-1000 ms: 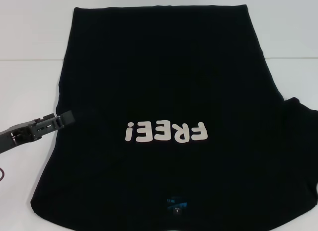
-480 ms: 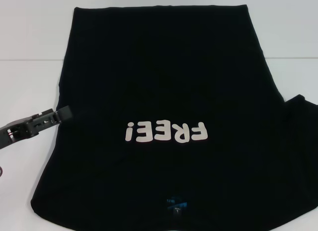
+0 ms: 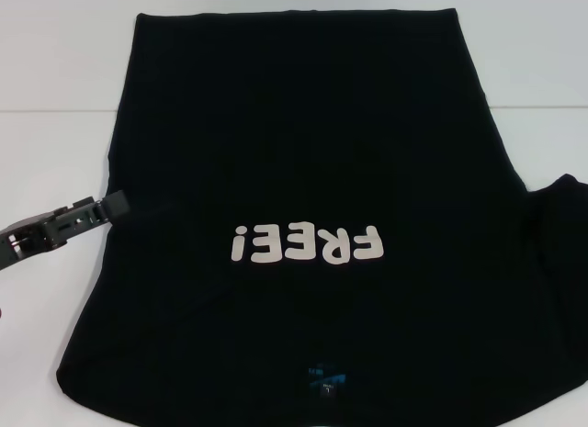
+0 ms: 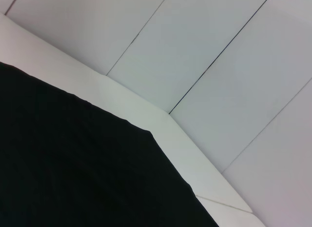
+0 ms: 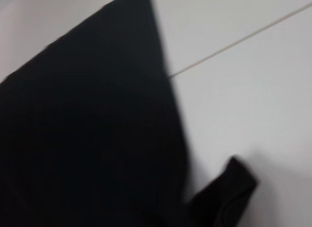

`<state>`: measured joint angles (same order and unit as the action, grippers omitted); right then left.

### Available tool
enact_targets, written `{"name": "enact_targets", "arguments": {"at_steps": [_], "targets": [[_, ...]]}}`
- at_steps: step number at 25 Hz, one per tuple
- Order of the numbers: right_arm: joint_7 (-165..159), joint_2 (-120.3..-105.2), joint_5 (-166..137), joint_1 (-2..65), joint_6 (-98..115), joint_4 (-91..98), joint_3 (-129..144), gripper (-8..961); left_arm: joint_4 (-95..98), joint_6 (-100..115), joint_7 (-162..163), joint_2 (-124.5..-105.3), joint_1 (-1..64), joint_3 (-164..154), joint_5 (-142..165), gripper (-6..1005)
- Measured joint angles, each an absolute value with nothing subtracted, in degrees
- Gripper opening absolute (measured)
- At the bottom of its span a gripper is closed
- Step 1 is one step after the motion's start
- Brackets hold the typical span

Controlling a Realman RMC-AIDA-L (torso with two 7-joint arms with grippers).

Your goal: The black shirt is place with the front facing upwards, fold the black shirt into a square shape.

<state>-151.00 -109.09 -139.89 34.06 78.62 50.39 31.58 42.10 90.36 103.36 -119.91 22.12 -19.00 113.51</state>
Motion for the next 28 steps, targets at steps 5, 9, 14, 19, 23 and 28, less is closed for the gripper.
{"name": "enact_targets", "arguments": {"at_steps": [5,9,14,19,23,28], "targets": [[-149.9,-111.16,-139.0,37.0,81.9,50.6,34.6,96,42.1,90.2,103.4,-119.94,22.4,-19.0,113.2,949],[-149.9,-112.22,-139.2,40.1,82.2,49.6,36.9,103,42.1,90.3,103.4,-119.97,22.4,-19.0,112.5,949],[-150.2,-113.13,-139.3,43.1,80.1,45.8,40.1,112,42.1,90.1,103.2,-119.97,22.0,-18.9,111.5,949],[-148.3,-113.35,-139.3,45.4,76.6,40.0,42.2,120,41.7,89.7,102.9,-119.94,21.9,-18.6,111.4,949],[-145.5,-113.24,-138.3,45.7,75.9,37.8,42.2,127,41.5,89.7,102.8,-119.83,21.9,-18.1,111.2,950],[-143.8,-112.33,-135.7,45.3,77.2,37.8,41.6,136,41.5,89.8,103.0,-119.59,21.9,-17.3,111.2,950]]}}
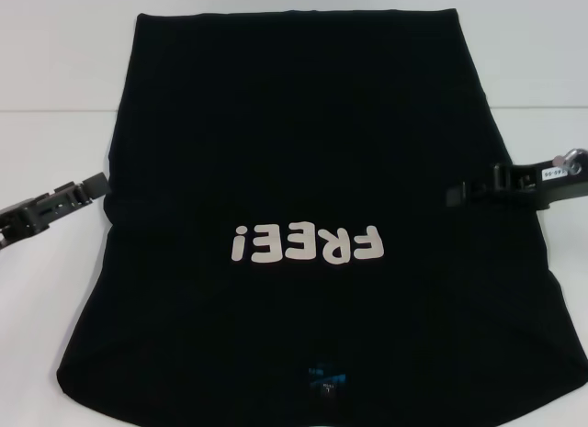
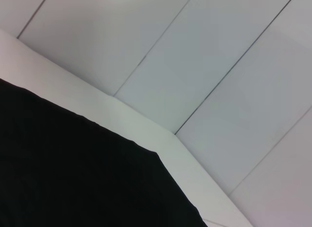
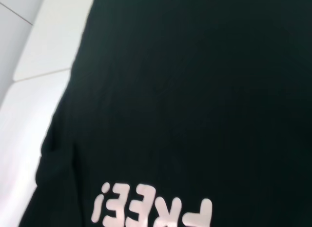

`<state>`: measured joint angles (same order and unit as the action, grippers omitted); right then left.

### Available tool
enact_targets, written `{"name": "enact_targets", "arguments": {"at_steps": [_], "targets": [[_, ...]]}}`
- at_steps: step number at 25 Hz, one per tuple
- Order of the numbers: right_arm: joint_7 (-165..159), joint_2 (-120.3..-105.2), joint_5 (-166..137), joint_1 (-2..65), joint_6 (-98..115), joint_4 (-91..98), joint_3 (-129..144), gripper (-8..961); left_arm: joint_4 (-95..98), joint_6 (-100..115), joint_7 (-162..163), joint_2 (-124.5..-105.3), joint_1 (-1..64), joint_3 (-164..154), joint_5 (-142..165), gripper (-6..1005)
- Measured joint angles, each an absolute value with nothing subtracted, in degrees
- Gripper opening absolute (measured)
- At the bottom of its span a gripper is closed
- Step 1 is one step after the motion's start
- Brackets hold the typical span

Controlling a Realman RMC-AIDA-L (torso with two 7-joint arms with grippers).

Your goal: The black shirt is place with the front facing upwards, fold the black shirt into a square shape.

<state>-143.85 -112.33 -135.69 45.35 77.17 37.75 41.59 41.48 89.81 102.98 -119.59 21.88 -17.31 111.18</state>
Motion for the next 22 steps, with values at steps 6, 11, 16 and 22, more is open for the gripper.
{"name": "enact_targets", "arguments": {"at_steps": [6,11,16,22], "targets": [[-143.5,-110.01,-132.7,44.7,80.0,39.0,40.5,266,41.6,91.7,108.0,-117.61,20.6,-16.9,111.6,949],[-144.1,-108.23,-131.3,44.9,80.8,39.3,38.4,375,41.8,97.3,121.4,-113.49,19.1,-17.6,118.0,949],[-144.5,-107.87,-131.3,45.4,81.1,39.5,38.6,590,42.9,102.6,130.4,-112.04,16.8,-17.7,123.7,949],[-144.5,-108.02,-131.3,45.5,80.8,39.5,38.8,747,44.1,101.9,132.7,-113.11,15.2,-17.9,128.1,950]]}}
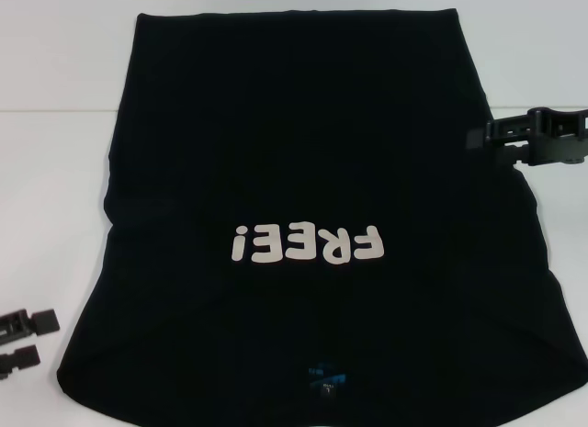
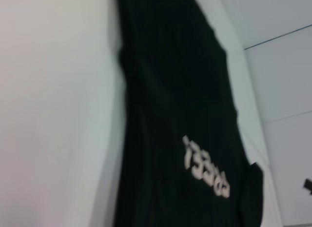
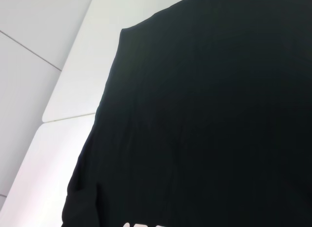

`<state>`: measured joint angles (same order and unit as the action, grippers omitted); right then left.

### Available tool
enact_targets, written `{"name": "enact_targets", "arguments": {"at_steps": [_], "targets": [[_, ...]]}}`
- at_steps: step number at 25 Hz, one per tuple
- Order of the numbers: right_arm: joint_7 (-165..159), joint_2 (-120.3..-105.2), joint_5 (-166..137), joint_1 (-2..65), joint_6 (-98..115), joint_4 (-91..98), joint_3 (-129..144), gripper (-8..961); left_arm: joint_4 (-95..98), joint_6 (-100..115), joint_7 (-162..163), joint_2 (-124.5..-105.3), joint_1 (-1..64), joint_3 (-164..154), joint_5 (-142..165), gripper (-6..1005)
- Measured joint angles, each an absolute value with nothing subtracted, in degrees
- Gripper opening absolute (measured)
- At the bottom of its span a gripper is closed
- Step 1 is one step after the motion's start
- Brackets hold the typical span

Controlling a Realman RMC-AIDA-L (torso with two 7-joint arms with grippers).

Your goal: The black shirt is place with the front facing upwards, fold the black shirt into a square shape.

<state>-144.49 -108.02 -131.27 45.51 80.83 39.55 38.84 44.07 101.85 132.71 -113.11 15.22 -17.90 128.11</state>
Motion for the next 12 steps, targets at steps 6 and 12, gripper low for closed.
{"name": "enact_targets", "arguments": {"at_steps": [6,12], "targets": [[-144.0,-108.19,-131.3,45.1,80.6,39.6,38.8,747,44.5,100.5,127.7,-114.23,15.4,-19.5,130.8,934],[-143.7,-108.29,-131.3,44.7,80.6,39.4,38.8,748,44.9,96.4,126.8,-115.06,15.9,-19.7,133.7,885]]}}
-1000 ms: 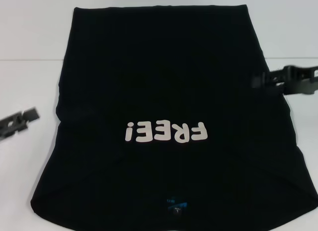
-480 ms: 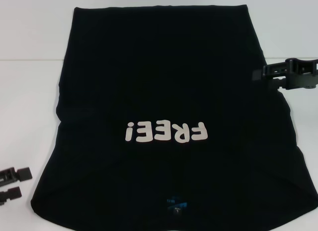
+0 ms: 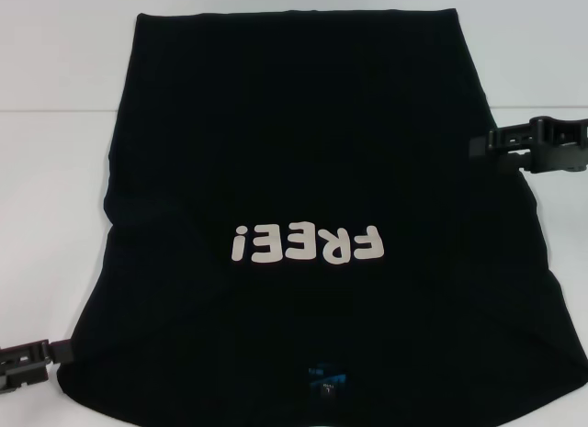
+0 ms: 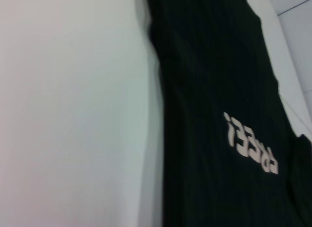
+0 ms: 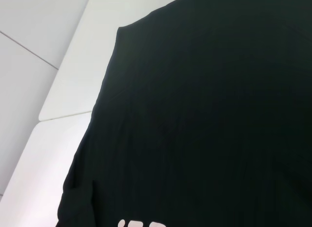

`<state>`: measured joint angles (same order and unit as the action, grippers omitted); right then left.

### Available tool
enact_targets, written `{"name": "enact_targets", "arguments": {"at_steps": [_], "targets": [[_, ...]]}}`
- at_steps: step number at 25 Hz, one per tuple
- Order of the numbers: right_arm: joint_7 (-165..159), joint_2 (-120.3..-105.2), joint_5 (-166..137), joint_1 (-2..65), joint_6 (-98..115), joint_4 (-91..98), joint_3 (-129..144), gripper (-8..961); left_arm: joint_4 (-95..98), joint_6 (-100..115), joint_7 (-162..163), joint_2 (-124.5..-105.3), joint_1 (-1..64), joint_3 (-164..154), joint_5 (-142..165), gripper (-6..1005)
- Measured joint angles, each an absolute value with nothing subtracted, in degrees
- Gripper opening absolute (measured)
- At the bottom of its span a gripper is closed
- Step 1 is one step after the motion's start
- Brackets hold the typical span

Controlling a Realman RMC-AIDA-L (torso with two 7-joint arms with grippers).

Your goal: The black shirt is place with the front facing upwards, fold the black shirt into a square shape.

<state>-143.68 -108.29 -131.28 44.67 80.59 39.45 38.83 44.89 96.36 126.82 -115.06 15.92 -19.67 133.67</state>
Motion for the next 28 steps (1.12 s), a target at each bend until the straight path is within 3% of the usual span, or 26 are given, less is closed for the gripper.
{"name": "enact_targets", "arguments": {"at_steps": [28], "targets": [[-143.6,-108.25,-131.1,43.7,80.8,39.5,38.0,748,46.8,90.9,130.0,-117.69,18.4,-23.9,136.0,688]]}}
